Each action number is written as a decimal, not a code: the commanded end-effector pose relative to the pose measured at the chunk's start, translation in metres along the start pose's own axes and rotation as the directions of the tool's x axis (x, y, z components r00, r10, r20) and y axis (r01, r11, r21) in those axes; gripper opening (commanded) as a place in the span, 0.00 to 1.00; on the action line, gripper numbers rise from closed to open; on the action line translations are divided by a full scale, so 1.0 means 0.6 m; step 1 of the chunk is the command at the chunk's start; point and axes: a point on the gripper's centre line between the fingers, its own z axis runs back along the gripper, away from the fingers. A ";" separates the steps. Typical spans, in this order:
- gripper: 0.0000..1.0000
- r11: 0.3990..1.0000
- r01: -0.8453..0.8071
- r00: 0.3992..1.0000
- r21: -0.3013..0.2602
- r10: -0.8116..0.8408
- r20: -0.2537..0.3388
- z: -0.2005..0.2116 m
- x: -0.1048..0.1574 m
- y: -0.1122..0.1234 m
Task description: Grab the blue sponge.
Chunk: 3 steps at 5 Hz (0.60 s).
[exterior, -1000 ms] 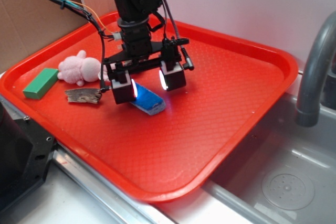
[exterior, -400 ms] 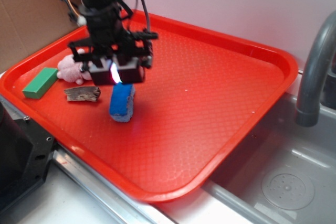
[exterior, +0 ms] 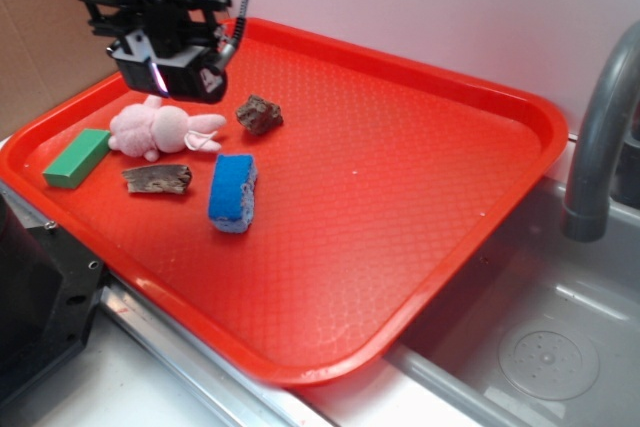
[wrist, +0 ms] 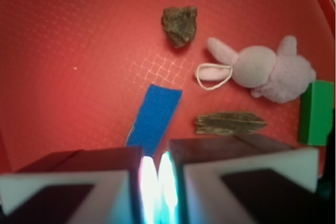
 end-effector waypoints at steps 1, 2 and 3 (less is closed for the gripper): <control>1.00 0.991 -0.137 0.990 0.013 0.137 -0.020 -0.087 0.005 0.021; 1.00 0.987 -0.157 0.987 -0.034 0.155 -0.041 -0.141 0.023 0.010; 1.00 0.989 -0.151 0.986 -0.002 0.150 -0.074 -0.183 0.037 0.002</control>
